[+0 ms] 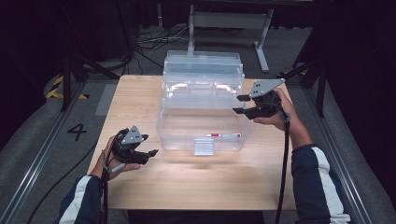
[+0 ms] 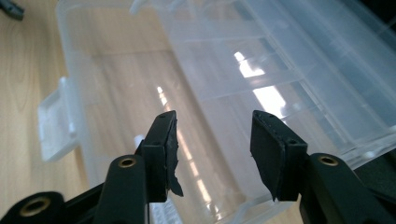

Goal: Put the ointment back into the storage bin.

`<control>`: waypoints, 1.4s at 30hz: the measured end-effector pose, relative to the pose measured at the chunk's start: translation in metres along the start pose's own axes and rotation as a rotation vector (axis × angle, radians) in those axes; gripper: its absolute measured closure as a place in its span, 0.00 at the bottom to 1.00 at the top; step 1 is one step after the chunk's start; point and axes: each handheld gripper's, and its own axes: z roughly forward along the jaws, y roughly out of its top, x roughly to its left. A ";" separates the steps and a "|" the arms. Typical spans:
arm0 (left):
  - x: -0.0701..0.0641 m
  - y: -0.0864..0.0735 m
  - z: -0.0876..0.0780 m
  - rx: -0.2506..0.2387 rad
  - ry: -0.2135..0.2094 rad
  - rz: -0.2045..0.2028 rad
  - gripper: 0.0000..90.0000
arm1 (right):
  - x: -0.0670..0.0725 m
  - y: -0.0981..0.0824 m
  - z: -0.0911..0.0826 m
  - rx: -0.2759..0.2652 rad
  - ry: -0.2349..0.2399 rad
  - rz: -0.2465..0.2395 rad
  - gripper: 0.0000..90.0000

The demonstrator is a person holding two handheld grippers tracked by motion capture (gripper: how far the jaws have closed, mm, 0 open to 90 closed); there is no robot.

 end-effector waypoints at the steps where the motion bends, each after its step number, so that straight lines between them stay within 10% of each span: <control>1: 0.000 0.000 0.000 0.000 0.000 0.000 0.37 | 0.000 0.000 0.000 0.000 0.000 0.000 0.58; 8: -0.005 0.024 0.005 -0.036 -0.038 0.036 0.38 | -0.024 0.008 0.003 -0.079 -0.060 0.057 0.57; 22: -0.005 0.045 0.021 -0.036 -0.067 0.077 0.43 | -0.054 0.040 0.037 -0.038 -0.067 0.084 0.55; 31: -0.005 0.056 0.048 0.007 -0.122 0.113 0.52 | -0.070 0.041 0.068 0.043 -0.045 0.118 0.60; 42: -0.005 0.058 0.068 0.094 -0.168 0.171 0.71 | -0.070 0.050 0.080 0.200 -0.072 0.030 0.76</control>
